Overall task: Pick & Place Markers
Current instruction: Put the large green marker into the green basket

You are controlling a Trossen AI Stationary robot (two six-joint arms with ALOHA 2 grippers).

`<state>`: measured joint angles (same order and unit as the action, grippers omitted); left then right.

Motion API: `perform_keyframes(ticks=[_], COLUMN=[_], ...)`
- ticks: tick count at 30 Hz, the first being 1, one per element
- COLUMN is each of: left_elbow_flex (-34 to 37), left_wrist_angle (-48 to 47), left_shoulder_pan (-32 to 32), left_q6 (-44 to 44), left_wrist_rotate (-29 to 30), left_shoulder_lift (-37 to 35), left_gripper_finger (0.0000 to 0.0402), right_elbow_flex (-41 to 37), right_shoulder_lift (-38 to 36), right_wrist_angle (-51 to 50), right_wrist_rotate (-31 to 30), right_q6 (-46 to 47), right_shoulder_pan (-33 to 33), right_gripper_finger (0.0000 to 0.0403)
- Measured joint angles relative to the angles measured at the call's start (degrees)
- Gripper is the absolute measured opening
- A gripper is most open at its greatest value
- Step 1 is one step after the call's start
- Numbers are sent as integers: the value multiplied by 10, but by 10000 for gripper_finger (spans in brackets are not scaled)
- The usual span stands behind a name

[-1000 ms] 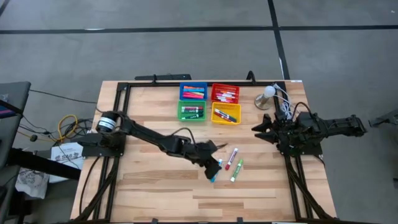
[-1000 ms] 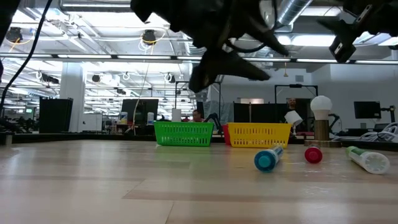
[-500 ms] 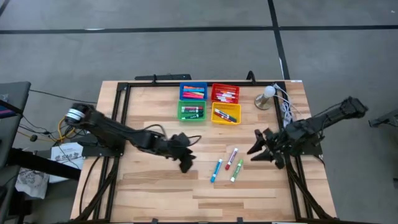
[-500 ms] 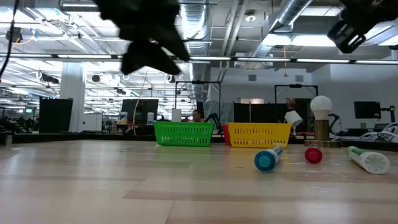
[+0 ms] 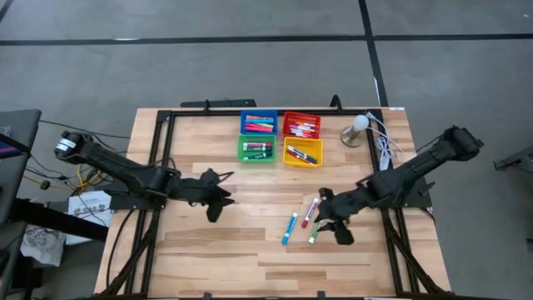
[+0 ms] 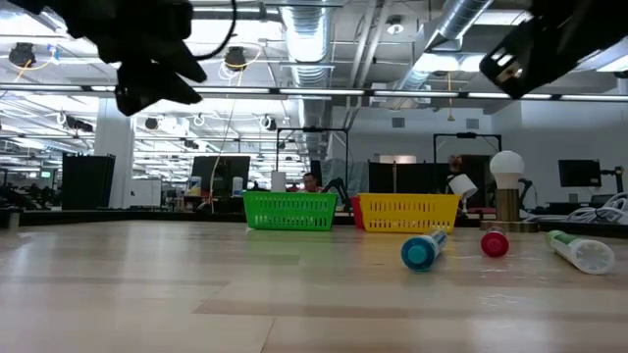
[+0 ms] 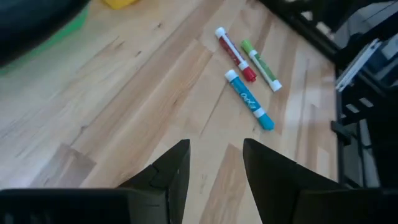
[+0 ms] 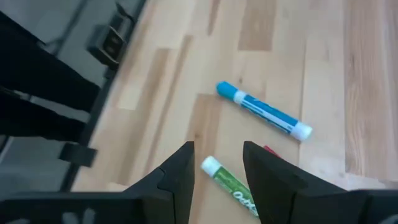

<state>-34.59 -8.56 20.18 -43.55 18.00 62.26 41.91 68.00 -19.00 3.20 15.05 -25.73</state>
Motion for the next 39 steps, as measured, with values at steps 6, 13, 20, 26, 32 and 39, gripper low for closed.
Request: perform_keyframes(ticks=[6, 13, 20, 26, 32, 39], left_elbow_flex=[30, 45, 45, 57, 108, 147], left_wrist_angle=[2, 1, 1, 4, 20, 64], left_shoulder_pan=[0, 0, 0, 0, 0, 0], left_q6=[0, 17, 71, 86, 60, 47], left_wrist_rotate=[0, 0, -2, -3, -7, -10], left_shoulder_lift=[-73, -110, -127, -163, -216, -242], left_gripper_finger=[148, 148, 148, 148, 148, 148], right_elbow_flex=[52, 65, 65, 64, 64, 64], right_shoulder_lift=[75, 91, 83, 93, 136, 188], right_wrist_angle=[-62, -106, -122, -142, -140, -128], right_wrist_rotate=[24, 59, 59, 61, 60, 59], right_q6=[-1, -1, -1, -61, -106, -140], right_shoulder_pan=[26, 34, 25, -11, -32, -18], right_gripper_finger=[123, 134, 127, 123, 123, 124])
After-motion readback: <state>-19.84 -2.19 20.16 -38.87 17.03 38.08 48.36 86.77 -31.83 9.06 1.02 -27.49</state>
